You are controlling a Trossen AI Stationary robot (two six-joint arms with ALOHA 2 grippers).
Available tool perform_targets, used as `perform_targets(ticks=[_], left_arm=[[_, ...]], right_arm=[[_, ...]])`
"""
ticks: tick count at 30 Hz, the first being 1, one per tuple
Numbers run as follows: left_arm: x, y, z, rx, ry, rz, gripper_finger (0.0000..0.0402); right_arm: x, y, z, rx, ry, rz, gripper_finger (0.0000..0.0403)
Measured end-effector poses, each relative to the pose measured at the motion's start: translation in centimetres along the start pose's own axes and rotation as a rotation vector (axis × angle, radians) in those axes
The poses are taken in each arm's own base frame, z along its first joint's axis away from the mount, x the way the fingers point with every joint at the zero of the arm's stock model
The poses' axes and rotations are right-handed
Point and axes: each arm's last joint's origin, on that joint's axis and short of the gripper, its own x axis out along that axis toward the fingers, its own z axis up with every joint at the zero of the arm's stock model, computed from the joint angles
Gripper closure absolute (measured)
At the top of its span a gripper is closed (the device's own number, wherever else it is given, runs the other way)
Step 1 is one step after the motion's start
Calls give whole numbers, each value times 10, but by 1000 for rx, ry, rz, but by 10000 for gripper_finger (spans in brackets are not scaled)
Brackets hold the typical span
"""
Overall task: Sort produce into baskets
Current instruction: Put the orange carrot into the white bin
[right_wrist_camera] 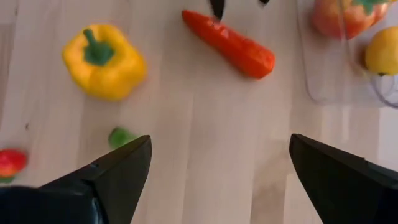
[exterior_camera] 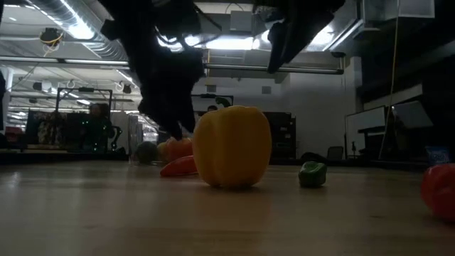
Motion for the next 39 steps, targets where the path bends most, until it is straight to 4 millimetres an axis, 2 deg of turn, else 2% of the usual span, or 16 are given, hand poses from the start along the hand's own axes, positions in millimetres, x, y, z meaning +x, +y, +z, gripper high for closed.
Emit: perform_targets(ticks=[10, 16, 19, 30, 35, 39], left_arm=[[39, -18, -13, 9, 3, 15, 109], [52, -19, -20, 14, 12, 67, 119], [52, -20, -21, 20, 8, 71, 150], [47, -28, -14, 90, -19, 45, 312], [39, -42, -2, 191, -64, 9, 323], [31, -53, 10, 251, -108, -20, 301]], right_arm=[[0, -3, 5, 9, -55, -7, 26], [0, -4, 7, 10, -76, -8, 26], [0, -4, 9, 11, -91, -9, 26], [-1, -4, 13, 14, -135, -12, 26], [-1, -4, 13, 14, -135, -11, 27], [-1, -3, 13, 13, -137, 15, 27]])
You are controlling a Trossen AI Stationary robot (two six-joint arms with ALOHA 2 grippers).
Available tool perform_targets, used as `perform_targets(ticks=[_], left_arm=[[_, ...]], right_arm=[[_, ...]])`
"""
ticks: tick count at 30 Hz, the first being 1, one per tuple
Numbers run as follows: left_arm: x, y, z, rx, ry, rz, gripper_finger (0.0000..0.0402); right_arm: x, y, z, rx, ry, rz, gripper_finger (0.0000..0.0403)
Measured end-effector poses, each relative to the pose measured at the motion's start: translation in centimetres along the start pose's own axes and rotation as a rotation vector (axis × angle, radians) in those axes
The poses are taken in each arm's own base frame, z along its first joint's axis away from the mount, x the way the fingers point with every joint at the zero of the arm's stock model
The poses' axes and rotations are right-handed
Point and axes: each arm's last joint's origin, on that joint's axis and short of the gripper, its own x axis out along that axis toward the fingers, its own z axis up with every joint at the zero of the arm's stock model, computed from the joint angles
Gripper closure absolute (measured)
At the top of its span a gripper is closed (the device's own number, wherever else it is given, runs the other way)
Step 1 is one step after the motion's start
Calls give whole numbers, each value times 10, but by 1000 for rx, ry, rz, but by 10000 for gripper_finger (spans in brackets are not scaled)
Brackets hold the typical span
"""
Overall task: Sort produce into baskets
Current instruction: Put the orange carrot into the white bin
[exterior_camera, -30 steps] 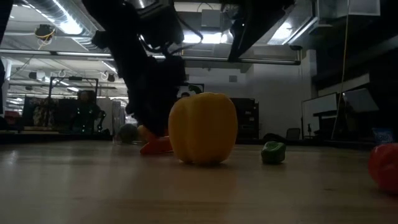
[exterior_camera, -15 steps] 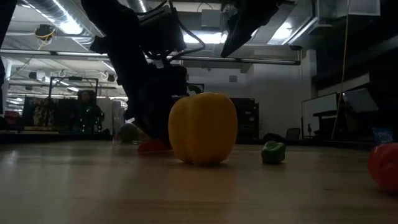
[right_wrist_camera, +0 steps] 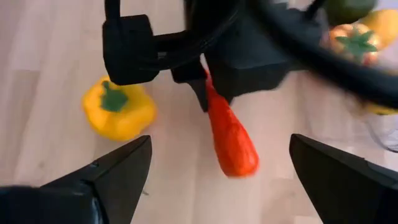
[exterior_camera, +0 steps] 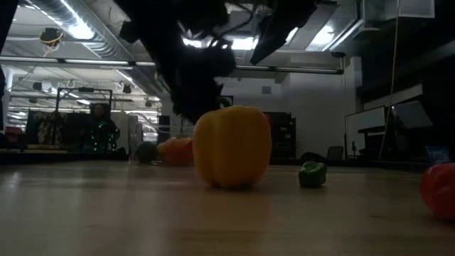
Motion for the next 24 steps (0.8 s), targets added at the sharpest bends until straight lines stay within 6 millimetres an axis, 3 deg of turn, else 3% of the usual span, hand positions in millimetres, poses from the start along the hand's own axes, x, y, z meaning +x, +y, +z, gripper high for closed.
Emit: perform_targets(ticks=[13, 24], left_arm=[[-19, -24, 29, 123, -99, -61, 306], [-25, -27, 40, 117, -137, -73, 303]], right_arm=[[-1, 4, -13, 77, 138, 100, 27], [-2, 3, -15, 74, 155, 82, 27]])
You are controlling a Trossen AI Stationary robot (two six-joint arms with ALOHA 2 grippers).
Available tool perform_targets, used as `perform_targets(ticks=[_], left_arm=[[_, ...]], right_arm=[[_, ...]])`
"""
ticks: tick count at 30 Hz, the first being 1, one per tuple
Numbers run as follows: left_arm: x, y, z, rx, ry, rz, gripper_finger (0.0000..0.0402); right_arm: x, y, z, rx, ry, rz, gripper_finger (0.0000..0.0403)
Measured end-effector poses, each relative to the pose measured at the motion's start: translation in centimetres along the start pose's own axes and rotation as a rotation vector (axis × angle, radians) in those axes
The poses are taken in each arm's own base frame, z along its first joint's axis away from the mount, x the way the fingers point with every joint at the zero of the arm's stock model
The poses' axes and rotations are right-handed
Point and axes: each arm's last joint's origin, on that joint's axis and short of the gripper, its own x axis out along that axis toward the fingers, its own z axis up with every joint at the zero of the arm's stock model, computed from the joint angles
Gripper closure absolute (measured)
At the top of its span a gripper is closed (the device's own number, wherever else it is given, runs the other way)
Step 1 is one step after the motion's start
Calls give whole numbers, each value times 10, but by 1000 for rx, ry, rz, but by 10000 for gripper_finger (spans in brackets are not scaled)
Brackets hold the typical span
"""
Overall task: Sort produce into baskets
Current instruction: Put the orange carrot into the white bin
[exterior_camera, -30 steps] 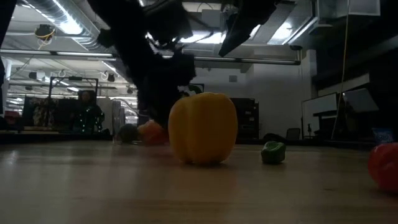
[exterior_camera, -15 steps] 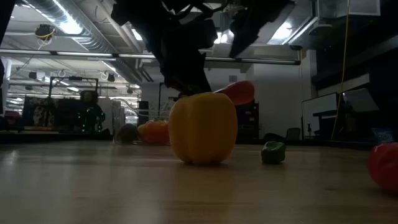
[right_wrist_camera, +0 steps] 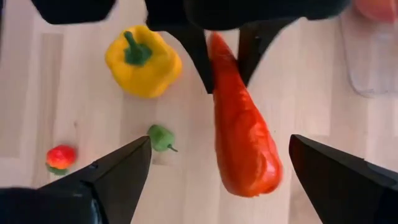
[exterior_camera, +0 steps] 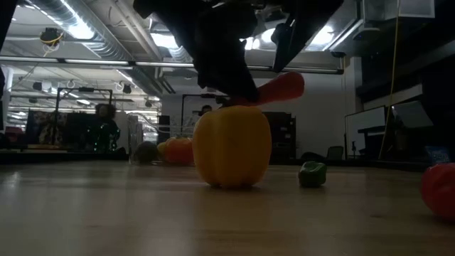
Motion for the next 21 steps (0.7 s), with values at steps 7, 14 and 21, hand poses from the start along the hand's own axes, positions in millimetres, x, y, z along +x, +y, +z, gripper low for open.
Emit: perform_targets(ticks=[7, 14, 21], left_arm=[[-1, -4, 0, -3, -6, -9, 299], [-1, -6, 5, -13, -62, -26, 304], [-6, -11, 13, -19, -137, -51, 299]], right_arm=[[0, -3, -7, -1, 71, -93, 27], [0, -3, -8, -1, 80, -100, 27], [0, -3, -11, 3, 110, -74, 27]])
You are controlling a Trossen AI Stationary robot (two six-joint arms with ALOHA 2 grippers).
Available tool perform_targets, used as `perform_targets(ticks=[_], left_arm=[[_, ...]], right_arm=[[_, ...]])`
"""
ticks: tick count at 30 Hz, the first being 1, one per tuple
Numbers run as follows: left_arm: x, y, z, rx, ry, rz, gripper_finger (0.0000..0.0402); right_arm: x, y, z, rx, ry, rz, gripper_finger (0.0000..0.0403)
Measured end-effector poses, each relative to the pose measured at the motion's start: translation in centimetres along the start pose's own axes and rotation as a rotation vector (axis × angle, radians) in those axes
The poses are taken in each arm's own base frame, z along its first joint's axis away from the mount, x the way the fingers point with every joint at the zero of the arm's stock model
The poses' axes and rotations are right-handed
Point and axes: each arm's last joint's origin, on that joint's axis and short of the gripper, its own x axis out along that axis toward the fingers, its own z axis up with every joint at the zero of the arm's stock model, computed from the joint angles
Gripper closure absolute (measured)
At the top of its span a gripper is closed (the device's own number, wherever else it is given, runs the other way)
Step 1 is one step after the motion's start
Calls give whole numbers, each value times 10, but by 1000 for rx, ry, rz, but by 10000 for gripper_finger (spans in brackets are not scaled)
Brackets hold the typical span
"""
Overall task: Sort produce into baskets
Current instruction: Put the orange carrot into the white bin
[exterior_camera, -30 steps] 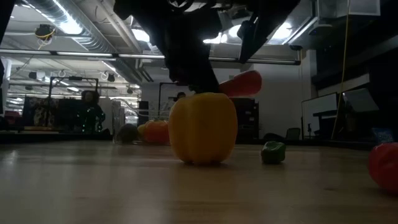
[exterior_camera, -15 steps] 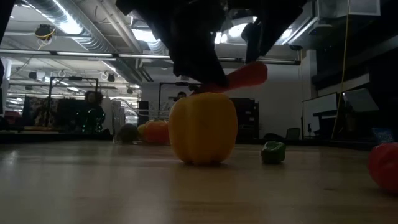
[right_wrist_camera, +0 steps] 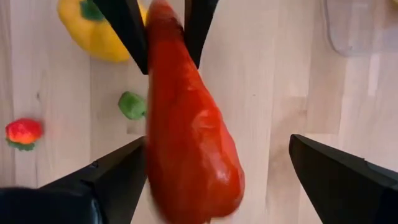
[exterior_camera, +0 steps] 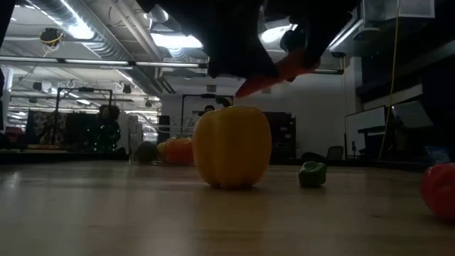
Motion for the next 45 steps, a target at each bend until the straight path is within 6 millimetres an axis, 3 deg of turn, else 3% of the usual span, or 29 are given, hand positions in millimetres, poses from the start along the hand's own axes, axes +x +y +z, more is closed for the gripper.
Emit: perform_targets(ticks=[8, 21, 24, 34, 40, 45], left_arm=[[-6, -5, 5, 21, -37, -18, 298], [-5, -2, 4, 18, -33, -7, 298], [-5, 0, 5, 36, -31, -12, 293], [-3, 6, 7, 29, -37, 0, 220], [-3, 7, 6, 28, -30, 0, 186], [-3, 7, 5, 33, -21, 8, 183]], right_arm=[[0, 1, 1, 2, -5, 31, 47], [0, 3, 2, 0, -15, 69, 230], [-1, 3, 1, 1, -15, 101, 256], [-2, 5, -3, 38, 30, 161, 219], [-4, 11, -12, 94, 136, 248, 244], [-7, 34, -25, 88, 268, 256, 250]])
